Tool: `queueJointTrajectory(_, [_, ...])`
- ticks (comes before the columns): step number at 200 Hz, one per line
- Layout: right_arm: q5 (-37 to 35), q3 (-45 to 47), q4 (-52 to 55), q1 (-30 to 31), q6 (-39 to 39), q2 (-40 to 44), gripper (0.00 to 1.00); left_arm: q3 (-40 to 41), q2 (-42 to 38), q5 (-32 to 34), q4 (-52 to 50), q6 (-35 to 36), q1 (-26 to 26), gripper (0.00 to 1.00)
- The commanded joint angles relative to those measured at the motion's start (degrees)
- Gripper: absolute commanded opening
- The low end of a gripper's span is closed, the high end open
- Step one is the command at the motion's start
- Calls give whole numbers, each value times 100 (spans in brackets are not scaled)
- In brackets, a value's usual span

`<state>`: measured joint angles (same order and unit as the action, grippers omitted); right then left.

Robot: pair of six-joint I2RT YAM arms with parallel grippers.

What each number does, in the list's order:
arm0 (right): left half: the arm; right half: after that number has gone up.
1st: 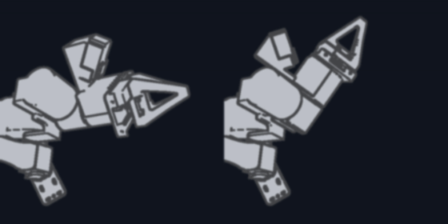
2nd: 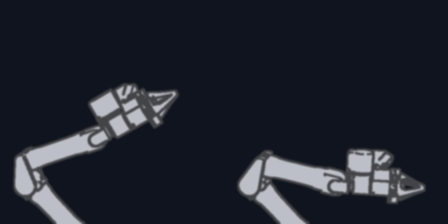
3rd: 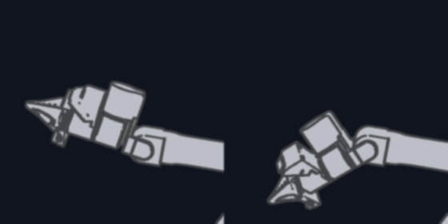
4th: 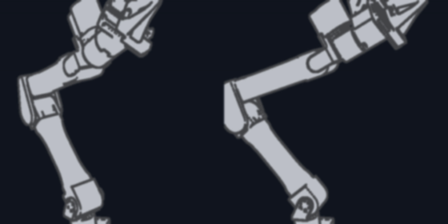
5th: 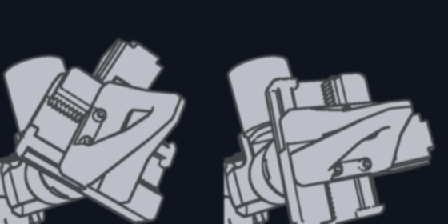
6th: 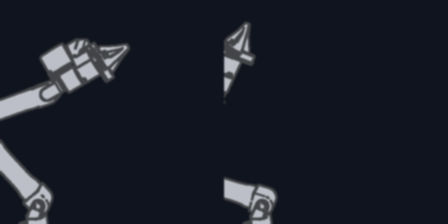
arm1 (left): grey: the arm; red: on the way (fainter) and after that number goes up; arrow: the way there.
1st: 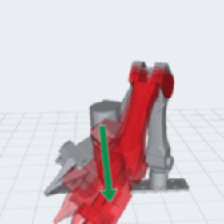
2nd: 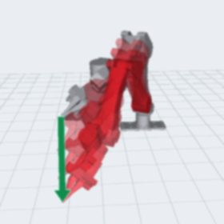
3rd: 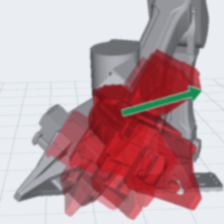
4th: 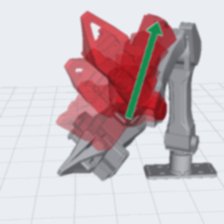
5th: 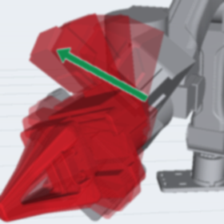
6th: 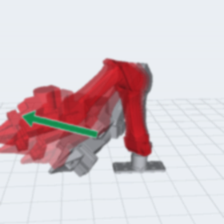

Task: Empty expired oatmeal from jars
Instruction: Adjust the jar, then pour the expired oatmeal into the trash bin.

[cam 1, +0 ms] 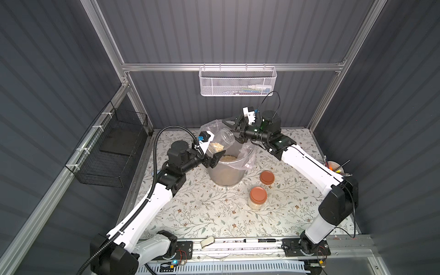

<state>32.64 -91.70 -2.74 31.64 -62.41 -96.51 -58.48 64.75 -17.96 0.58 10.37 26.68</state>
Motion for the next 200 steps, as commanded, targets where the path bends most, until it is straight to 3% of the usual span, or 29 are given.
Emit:
queueJointTrajectory(1, [-313, -404, 739, -24, 696, 325, 99, -845, -4, 117, -453, 482, -27, 0])
queueJointTrajectory(37, [-760, -658, 1493, -62, 1358, 461, 99, -2030, 508, 150, -1847, 1094, -40, 0])
queueJointTrajectory(93, [-947, -198, 1500, -235, 1604, 796, 99, -4265, 1949, 157, -4113, 2319, -50, 0])
queueJointTrajectory(125, [-962, 135, 1482, -425, 1715, 1021, 99, -5978, 3091, 644, -5909, 3177, -44, 0])
queueJointTrajectory(144, [-961, 296, 1478, -515, 1788, 1130, 99, -6458, 3399, 856, -6373, 3585, -40, 0])
queueJointTrajectory(167, [-1004, 389, 1563, -629, 1930, 1195, 99, -7978, 4266, 1036, -7516, 4015, -10, 0])
queueJointTrajectory(200, [-1175, 439, 1911, -725, 2266, 1335, 99, -8312, 4744, 1434, -8081, 4632, 143, 0])
